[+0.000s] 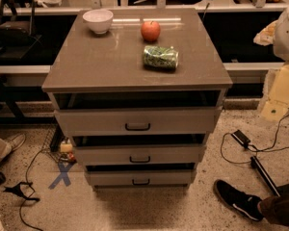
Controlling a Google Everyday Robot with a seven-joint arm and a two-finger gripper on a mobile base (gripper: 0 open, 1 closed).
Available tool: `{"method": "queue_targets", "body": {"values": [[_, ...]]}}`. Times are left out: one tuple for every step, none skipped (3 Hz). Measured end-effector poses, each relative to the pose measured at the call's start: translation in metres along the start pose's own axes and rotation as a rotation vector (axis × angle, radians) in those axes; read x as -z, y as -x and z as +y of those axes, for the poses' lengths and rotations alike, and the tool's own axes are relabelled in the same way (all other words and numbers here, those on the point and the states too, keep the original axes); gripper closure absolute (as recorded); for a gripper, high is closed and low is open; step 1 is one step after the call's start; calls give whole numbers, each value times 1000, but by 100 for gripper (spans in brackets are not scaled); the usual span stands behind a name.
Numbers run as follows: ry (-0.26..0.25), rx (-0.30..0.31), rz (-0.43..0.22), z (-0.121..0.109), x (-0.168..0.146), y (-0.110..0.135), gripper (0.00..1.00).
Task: Open bottom drawer
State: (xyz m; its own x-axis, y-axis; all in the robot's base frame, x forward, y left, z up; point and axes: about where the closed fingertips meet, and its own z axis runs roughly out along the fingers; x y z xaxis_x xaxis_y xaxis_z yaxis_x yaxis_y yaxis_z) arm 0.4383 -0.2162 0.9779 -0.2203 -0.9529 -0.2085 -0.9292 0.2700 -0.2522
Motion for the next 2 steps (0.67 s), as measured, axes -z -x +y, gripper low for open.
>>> {"method": "queue_targets", "body": {"values": [[0,0,0,0,0,0,0],[3,-8,-20,0,-3,-3,0]]}}
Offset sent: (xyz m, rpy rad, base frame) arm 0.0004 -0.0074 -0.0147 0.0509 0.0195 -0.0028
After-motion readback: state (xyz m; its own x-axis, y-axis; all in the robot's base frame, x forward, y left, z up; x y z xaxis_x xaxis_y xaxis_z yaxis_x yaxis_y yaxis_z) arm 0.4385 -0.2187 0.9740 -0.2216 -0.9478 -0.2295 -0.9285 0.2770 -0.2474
